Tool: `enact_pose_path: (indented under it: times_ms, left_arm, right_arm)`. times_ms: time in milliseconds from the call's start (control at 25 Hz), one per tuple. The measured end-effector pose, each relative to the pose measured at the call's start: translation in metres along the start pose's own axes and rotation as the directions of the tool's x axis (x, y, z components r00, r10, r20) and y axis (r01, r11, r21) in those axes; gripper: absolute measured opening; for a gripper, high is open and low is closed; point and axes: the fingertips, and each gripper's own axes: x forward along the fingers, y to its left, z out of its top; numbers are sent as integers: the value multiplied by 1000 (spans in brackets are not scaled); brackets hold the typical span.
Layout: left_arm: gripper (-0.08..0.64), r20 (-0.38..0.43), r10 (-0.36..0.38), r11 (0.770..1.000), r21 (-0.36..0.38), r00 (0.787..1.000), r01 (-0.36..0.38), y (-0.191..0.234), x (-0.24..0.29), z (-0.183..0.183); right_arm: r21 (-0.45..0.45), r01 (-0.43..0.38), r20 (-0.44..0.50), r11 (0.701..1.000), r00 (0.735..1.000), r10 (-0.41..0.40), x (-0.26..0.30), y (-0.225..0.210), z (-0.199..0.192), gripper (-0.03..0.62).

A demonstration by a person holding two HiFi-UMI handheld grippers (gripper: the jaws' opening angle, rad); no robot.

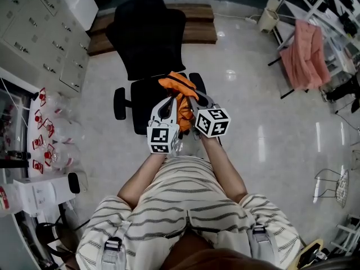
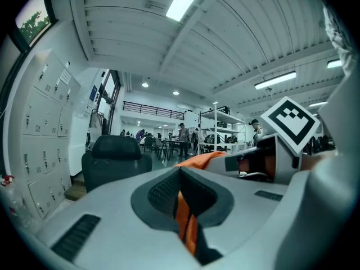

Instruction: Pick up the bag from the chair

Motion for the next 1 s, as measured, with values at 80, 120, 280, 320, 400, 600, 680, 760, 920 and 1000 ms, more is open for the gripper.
enact_pose_path:
  times_ms: [80, 120, 280, 320, 400, 600, 680, 760, 920, 1000]
  left_arm:
    - [23, 3, 0, 1000, 0, 1000, 0, 0, 1, 1]
    - [23, 4, 0, 1000, 1, 1000, 0, 0, 2, 1]
    - [23, 4, 0, 1000, 0, 1000, 0, 1, 1, 2]
    - [23, 4, 0, 1000, 1, 1000, 0, 1, 1, 2]
    - [23, 5, 3, 1000, 3, 1000, -3, 1, 2, 2]
    - [23, 7, 9, 1000, 5, 1000, -9, 3, 5, 1]
    - [23, 7, 13, 1000, 4, 1000, -13, 4, 5, 2]
    - [23, 8, 17, 1000, 3, 1000, -17, 4, 5, 2]
    - [23, 9, 18, 1000, 1, 1000, -18, 3, 5, 2]
    - [23, 7, 18, 1000, -1, 1000, -18, 4, 5, 1]
  right_arm:
    - [-9, 3, -3, 1000, 1000, -3, 0, -1, 0, 20]
    - [-11, 2, -4, 1000, 1000, -2, 0, -1, 0, 19]
    - [-10, 0, 1, 1000, 1000, 0, -2, 2, 0, 20]
    - [-11, -1, 2, 1000, 1000, 1, -3, 1, 1, 20]
    - [-11, -1, 6, 1000, 1000, 1, -3, 0, 2, 20]
    - [-11, 0, 12, 1000, 1000, 0, -1, -5, 4, 18]
    - [-13, -1, 13, 1000, 1000, 1, -1, -5, 5, 20]
    - [-12, 0, 13, 1000, 1000, 1, -2, -6, 5, 20]
    - [-4, 3, 15, 1000, 1000, -3, -3, -8, 5, 20]
    - [0, 4, 16, 1000, 1000, -4, -3, -8, 4, 20]
